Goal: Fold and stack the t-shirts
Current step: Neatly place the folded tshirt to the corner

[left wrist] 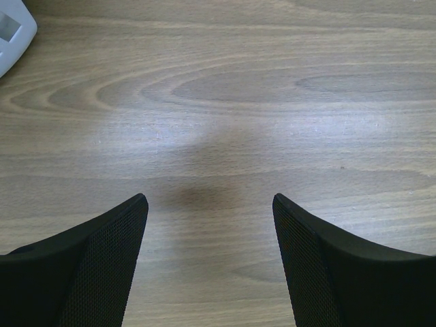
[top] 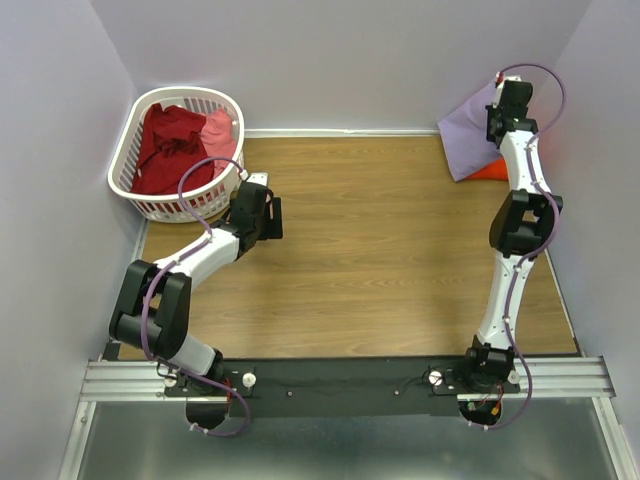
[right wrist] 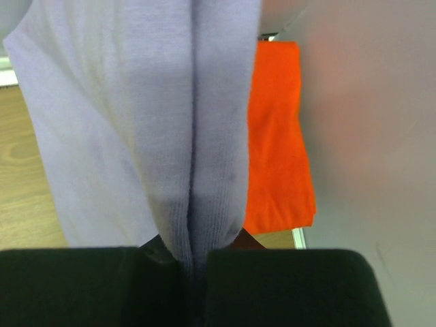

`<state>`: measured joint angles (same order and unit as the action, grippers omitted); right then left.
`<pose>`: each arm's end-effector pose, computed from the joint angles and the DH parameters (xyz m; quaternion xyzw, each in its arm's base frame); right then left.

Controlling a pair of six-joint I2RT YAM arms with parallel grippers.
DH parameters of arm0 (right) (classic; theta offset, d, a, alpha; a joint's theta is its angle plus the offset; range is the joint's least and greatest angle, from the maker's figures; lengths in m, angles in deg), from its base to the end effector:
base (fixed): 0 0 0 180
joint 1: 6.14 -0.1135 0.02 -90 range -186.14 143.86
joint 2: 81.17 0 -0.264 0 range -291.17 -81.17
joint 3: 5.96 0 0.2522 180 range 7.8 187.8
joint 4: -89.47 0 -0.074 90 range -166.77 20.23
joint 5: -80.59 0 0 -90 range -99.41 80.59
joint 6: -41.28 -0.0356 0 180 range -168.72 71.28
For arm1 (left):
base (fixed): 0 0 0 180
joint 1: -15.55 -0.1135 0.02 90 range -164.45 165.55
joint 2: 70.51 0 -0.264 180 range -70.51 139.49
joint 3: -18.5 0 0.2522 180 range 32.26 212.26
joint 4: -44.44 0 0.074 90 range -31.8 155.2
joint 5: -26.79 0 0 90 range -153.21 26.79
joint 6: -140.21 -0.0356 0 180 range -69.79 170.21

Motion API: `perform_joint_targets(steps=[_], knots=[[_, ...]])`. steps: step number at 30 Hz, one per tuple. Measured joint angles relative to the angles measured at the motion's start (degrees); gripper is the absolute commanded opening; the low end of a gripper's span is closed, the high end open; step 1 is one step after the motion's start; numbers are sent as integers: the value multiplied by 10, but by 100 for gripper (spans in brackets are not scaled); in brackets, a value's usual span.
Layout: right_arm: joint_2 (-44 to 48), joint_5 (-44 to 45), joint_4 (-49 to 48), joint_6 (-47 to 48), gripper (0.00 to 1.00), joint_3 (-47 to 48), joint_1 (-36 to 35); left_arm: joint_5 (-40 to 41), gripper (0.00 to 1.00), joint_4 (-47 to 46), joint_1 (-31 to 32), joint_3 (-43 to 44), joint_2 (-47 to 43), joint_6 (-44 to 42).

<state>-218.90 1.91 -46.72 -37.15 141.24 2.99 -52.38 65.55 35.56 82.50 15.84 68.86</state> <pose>0.5459 -0.0948 0.2711 0.0273 0.8808 -0.1693 0.4413 0.2988 -0.1017 0.2061 -0.0264 0.9149 -0.0484 0.3998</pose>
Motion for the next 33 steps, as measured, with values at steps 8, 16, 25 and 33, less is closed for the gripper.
perform_joint_targets(steps=[8, 16, 25, 33], knots=[[-42, 2, -4, -2, 1, 33, 15, 0, 81, 0, 3, 0, 7, 0], [-88, 8, -13, -22, 2, 33, 41, 0, 81, 0, 5, 0, 14, -1], [-96, 47, -52, -32, 18, 30, 49, 5, 82, 0, 17, 0, 19, -5], [-106, 118, -70, -61, 37, 23, 49, 10, 82, 0, 24, 8, 25, -7]])
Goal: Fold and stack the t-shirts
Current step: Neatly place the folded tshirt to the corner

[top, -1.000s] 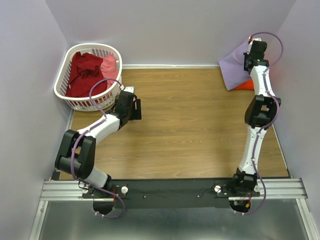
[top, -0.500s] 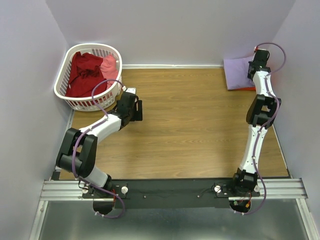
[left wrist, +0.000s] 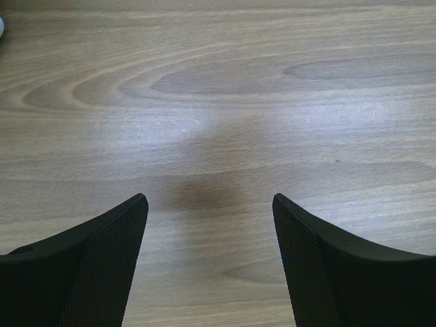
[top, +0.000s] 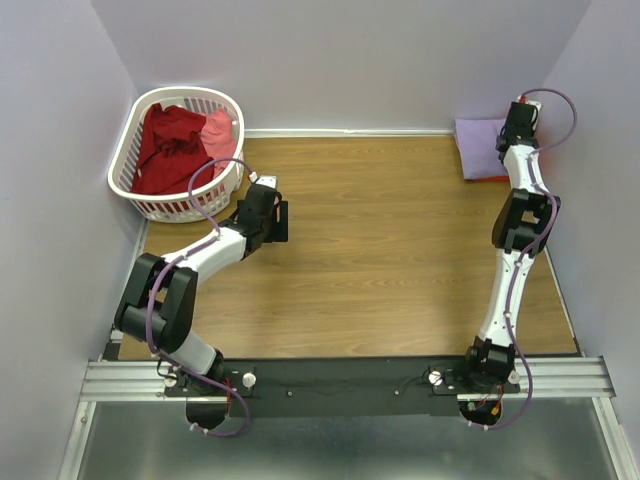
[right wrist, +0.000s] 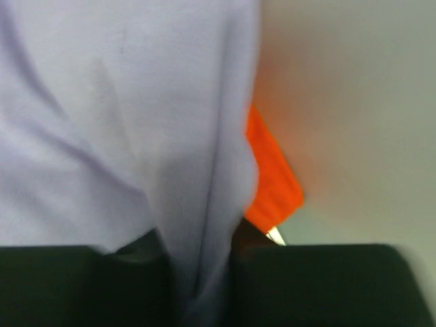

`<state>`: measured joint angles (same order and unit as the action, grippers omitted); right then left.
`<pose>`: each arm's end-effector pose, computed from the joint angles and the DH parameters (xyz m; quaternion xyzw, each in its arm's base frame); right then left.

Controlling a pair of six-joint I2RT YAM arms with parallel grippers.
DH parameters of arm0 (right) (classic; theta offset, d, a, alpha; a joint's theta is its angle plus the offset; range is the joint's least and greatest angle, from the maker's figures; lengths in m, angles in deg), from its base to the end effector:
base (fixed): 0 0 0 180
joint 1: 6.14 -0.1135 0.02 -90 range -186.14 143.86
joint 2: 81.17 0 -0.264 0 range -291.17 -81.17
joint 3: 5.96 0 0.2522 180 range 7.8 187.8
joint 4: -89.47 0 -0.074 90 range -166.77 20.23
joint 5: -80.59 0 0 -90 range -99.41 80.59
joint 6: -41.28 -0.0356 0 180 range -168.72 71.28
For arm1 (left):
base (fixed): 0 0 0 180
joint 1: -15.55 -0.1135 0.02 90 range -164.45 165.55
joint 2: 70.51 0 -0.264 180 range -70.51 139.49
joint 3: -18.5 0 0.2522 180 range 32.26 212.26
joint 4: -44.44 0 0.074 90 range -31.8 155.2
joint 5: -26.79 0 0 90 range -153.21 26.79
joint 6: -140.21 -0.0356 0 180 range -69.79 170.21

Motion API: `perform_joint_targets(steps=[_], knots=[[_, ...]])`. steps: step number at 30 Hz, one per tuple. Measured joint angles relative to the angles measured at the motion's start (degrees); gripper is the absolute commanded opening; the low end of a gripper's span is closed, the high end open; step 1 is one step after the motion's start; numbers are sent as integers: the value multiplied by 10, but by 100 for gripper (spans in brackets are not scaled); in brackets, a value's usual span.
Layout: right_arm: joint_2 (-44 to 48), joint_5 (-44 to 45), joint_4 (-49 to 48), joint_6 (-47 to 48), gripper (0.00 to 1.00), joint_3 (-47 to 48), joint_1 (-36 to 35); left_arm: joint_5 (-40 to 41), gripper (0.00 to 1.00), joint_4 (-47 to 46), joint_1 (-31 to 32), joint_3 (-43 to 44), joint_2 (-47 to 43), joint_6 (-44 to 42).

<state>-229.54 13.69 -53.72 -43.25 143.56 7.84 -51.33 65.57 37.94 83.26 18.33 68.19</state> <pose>0.5630 -0.1546 0.1948 0.1558 0.8625 -0.2511 0.4109 0.3001 -0.1157 0.1973 -0.0040 0.9205 -0.0410 0.3887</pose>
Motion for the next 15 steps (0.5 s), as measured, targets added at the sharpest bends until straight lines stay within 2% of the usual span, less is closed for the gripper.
perform_joint_targets(steps=[1, 2, 3, 4, 9, 15], knots=[[0, 16, -2, -7, 48, -1, 0, 1, 82, 0, 0, 0, 0, 0], [0, 36, -5, -13, 53, -2, 0, 1, 82, 0, 1, 0, 0, 0], [0, 57, -8, -19, 62, -3, 0, 1, 81, 0, 2, 0, 0, 0], [0, 75, -10, -28, 66, -4, 1, 1, 81, 0, 2, 0, 0, 0], [7, 140, -17, -53, 70, -16, 7, 2, 81, 0, 4, 0, 0, -1], [80, 144, -19, -81, 75, -85, 12, 2, 82, 2, 6, 2, -1, -2]])
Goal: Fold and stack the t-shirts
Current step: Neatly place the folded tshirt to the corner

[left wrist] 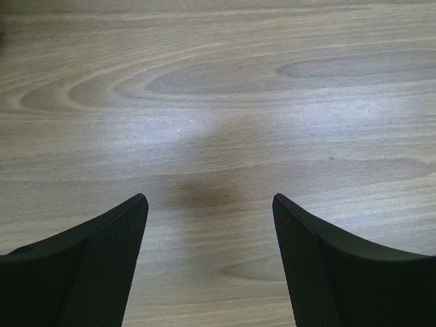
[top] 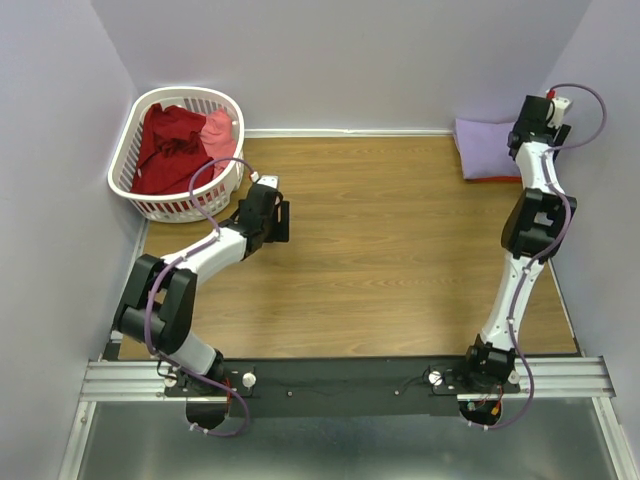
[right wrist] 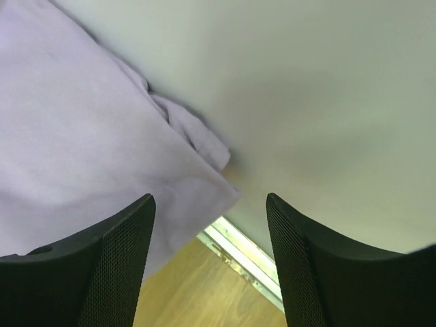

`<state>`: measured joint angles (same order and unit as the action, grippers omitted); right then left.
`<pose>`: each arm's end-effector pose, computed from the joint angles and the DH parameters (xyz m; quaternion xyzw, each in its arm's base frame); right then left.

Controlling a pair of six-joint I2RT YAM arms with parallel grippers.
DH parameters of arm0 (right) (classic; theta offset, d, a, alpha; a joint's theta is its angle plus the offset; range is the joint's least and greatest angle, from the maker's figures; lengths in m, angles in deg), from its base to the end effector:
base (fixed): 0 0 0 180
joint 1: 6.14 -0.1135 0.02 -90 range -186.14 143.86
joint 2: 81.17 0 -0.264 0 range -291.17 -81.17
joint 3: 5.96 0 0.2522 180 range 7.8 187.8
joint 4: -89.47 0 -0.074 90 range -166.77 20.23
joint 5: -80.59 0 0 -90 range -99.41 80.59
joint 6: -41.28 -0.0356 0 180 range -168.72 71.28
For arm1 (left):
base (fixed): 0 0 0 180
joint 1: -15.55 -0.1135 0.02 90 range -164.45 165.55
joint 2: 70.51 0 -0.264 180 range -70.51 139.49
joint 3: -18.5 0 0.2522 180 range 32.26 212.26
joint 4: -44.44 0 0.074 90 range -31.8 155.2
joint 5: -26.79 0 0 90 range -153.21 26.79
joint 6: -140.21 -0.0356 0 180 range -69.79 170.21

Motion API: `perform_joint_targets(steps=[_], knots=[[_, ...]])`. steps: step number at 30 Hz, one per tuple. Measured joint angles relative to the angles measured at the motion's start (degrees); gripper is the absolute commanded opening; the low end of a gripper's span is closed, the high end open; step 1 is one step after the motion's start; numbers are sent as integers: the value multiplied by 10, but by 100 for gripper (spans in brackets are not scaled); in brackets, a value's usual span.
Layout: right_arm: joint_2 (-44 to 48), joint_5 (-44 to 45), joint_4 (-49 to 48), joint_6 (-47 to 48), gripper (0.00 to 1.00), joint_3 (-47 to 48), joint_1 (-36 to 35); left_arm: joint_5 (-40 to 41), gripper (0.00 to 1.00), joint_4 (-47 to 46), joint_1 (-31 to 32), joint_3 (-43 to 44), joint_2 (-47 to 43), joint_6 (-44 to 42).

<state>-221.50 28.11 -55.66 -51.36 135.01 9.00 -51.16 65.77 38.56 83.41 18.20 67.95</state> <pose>0.5348 -0.1672 0.2273 0.2779 0.8036 -0.3308 0.4093 0.2989 -0.1189 0.1985 0.0022 0.9201 -0.0412 0.3896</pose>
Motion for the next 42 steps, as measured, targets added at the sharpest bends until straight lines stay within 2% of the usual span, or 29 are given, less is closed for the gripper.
perform_joint_targets(steps=[6, 11, 14, 18, 22, 31, 42], knots=[[139, -59, -6, -36, 79, -98, -1, 0, 82, 7, 0, 0, -35, 0], [273, -137, -13, -77, 82, -191, -1, 5, 82, 7, 0, 0, -120, 0], [298, -160, -21, -86, 82, -196, -1, 13, 82, -2, 0, -2, -174, 0], [262, -173, -24, -78, 86, -158, 0, 23, 82, -14, 0, -15, -219, 0], [172, -182, -30, -59, 86, -118, 0, 30, 82, -17, 0, -24, -221, 0], [28, -304, -16, -33, 78, -67, 0, 37, 82, -19, 0, -29, -170, -2], [-27, -441, -38, -33, 76, -54, 6, 39, 81, -18, 0, -29, -151, -4]])
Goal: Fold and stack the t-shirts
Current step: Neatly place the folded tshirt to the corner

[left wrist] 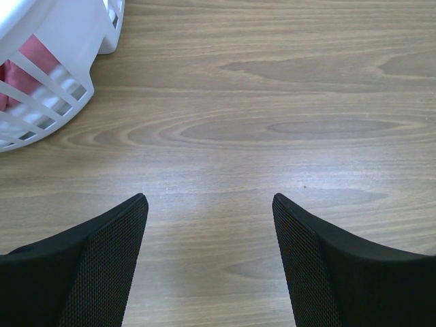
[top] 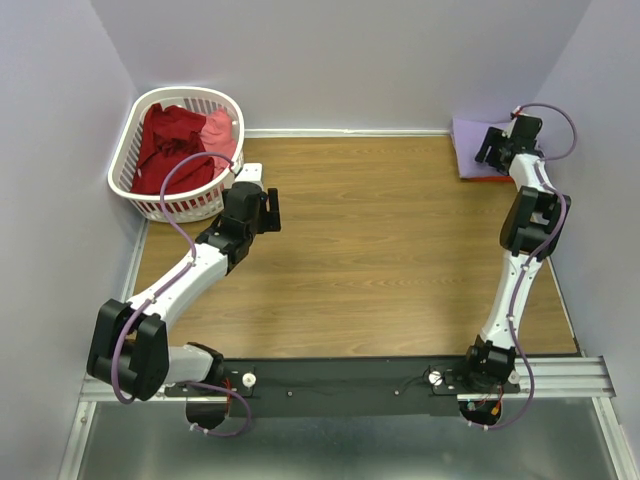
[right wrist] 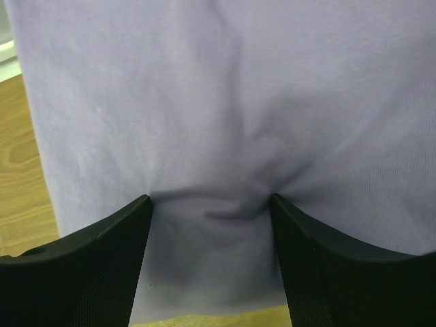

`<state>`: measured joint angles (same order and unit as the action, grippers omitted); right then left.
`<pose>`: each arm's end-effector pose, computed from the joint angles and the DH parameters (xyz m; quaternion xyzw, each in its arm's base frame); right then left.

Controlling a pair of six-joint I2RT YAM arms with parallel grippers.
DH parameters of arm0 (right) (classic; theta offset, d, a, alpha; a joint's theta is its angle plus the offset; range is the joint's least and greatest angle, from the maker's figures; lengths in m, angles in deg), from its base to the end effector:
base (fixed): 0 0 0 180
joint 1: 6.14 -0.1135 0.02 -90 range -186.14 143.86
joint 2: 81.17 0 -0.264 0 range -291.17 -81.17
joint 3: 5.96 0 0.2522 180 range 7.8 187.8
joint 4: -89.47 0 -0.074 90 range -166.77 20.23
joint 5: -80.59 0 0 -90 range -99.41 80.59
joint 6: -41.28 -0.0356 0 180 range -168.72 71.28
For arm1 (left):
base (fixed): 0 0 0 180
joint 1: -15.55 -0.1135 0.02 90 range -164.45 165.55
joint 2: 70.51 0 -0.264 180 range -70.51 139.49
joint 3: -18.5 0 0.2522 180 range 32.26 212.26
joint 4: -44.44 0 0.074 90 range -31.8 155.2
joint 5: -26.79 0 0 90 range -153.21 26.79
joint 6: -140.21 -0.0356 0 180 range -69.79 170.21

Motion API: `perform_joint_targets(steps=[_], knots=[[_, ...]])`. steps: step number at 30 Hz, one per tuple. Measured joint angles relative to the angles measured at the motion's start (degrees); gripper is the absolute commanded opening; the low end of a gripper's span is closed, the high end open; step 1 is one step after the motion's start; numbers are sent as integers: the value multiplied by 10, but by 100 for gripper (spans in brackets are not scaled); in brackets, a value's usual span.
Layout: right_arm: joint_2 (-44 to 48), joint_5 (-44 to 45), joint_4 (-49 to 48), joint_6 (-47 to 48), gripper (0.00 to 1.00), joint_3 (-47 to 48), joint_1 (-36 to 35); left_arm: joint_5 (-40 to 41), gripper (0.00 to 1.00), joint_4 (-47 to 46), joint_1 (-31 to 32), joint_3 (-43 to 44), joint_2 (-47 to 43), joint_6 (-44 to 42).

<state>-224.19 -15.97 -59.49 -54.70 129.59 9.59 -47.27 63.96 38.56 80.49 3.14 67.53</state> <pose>0.5464 -0.1497 0.1714 0.1449 0.8879 0.0145 0.4365 0.2664 -0.1025 0.2598 -0.0252 0.8650 -0.0543 0.4981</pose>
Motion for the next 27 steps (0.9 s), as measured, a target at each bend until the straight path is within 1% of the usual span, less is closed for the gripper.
perform_joint_targets(steps=[3, 8, 11, 15, 18, 21, 27], knots=[[2, -19, -19, 4, 77, -18, -1, 0, 81, 0, 0, 0, 0, 0], [14, -16, -27, 12, 80, -36, -9, 0, 81, 0, 3, 0, 0, 0], [22, 9, -22, 11, 80, -38, -17, 0, 82, 0, 5, 0, -1, 0], [38, 64, -6, 5, 79, -38, -23, 1, 82, 0, 7, 0, -3, 0], [53, 103, -3, -5, 75, -38, -23, 1, 82, 0, 7, 0, -3, 0], [60, 119, -3, -20, 74, -38, -14, 1, 82, 0, 7, 0, -3, 0], [60, 133, 3, -47, 72, -38, 31, 1, 81, 0, 7, 0, -3, 0]])
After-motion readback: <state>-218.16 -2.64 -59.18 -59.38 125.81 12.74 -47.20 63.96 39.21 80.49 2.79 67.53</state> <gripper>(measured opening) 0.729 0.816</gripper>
